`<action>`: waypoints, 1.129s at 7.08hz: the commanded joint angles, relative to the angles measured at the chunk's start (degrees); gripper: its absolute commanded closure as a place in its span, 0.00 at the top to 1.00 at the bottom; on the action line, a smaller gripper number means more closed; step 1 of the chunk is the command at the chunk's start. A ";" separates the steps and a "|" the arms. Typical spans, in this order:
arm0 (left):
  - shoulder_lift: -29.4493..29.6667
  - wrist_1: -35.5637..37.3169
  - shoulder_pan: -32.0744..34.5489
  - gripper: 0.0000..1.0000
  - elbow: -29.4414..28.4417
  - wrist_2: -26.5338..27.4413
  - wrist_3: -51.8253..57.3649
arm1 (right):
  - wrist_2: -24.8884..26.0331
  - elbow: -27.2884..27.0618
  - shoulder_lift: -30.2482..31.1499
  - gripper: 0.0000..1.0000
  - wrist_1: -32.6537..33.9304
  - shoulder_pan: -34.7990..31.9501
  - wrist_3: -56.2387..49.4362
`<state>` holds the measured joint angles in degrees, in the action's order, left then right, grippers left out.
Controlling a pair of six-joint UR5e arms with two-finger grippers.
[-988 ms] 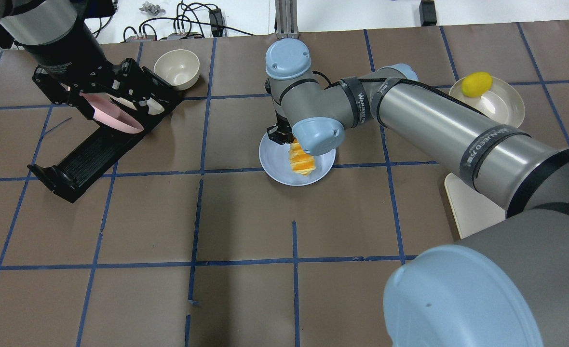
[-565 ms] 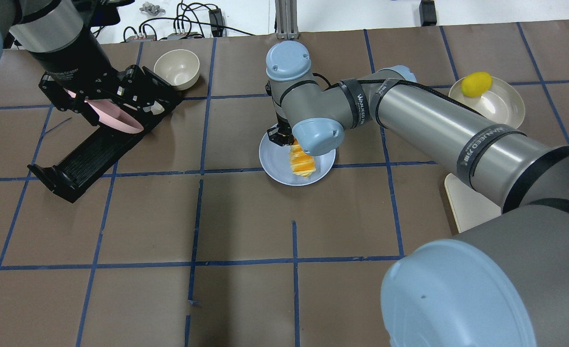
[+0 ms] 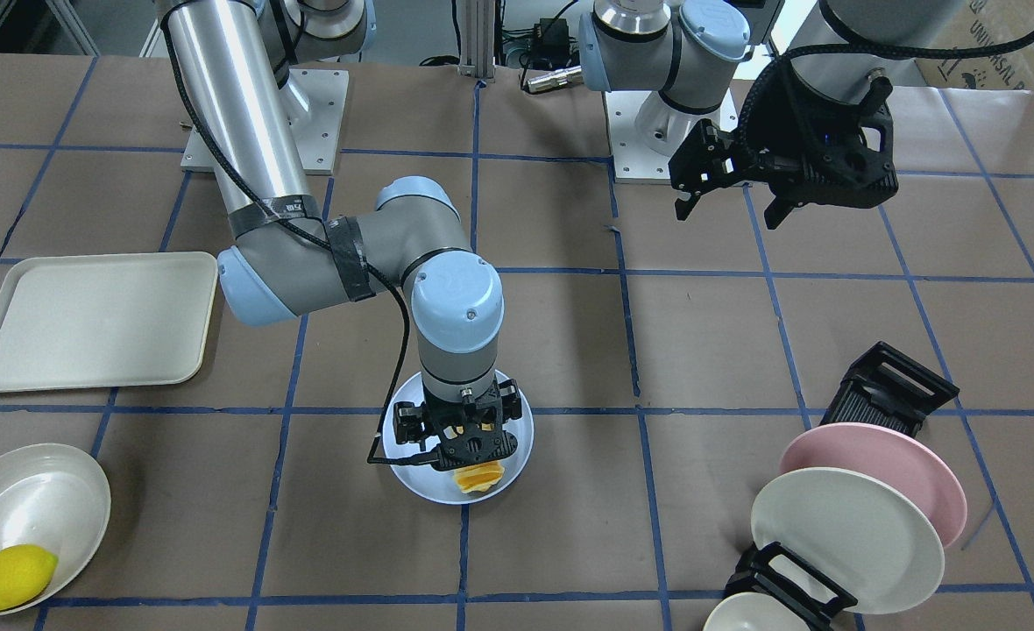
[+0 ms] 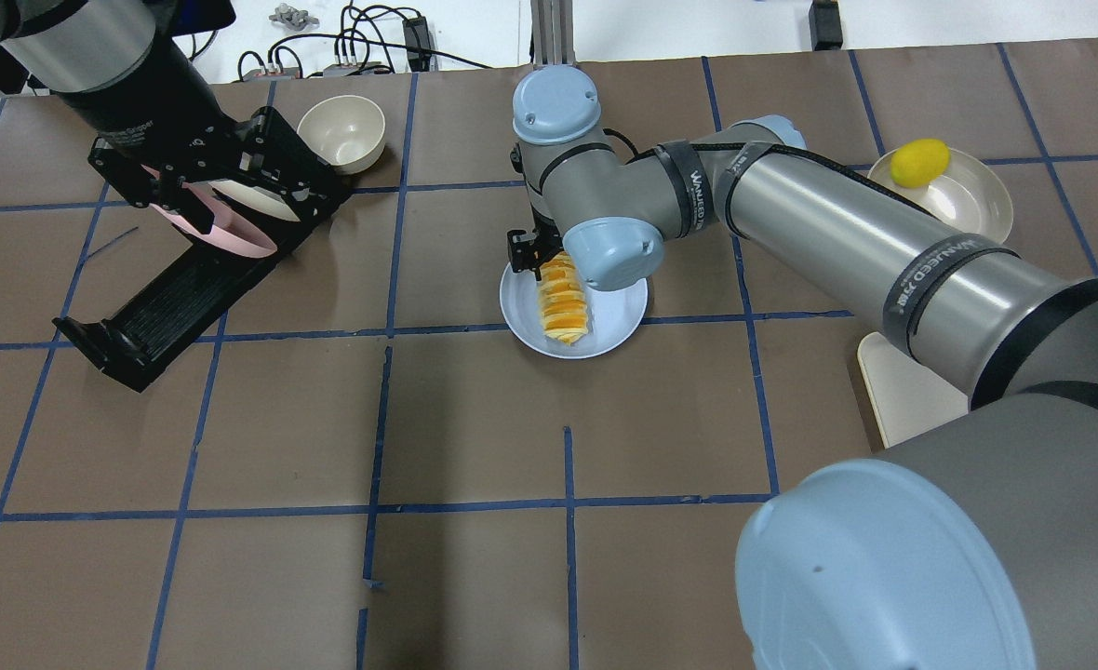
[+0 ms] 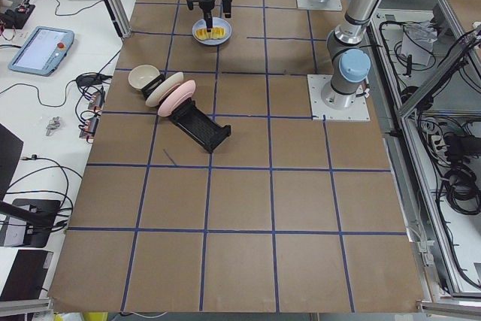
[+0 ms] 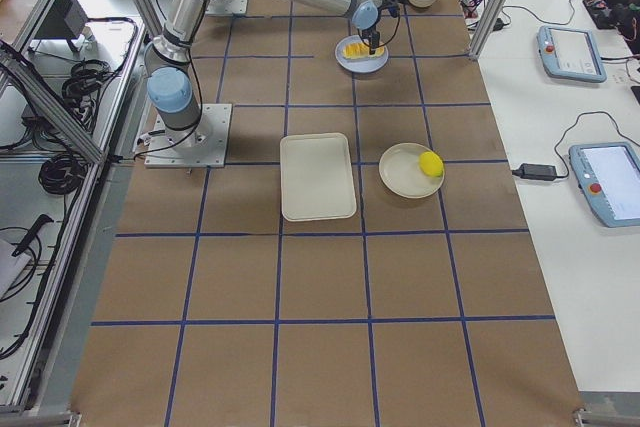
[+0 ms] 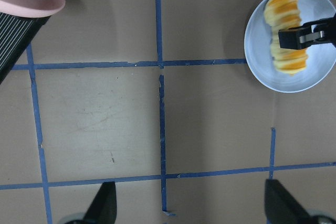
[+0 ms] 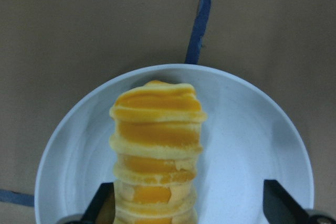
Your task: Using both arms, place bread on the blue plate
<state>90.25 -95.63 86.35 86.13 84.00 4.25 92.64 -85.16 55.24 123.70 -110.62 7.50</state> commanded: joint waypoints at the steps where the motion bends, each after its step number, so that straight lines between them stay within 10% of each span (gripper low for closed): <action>1: 0.18 0.09 -0.04 1.00 0.00 -0.32 -0.21 | 0.09 1.48 1.26 1.00 -1.09 0.84 -0.29; 5: 0.19 0.09 -0.04 1.00 0.09 -0.06 -0.39 | -0.09 18.15 8.47 1.00 -32.63 11.26 -3.90; 8: 0.10 0.01 -0.04 0.99 -0.35 3.16 -0.56 | 0.27 20.83 12.58 1.00 -30.45 17.44 -7.49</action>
<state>90.42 -95.55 86.31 86.13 84.73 3.85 93.19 -64.71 65.01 93.01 -95.67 1.67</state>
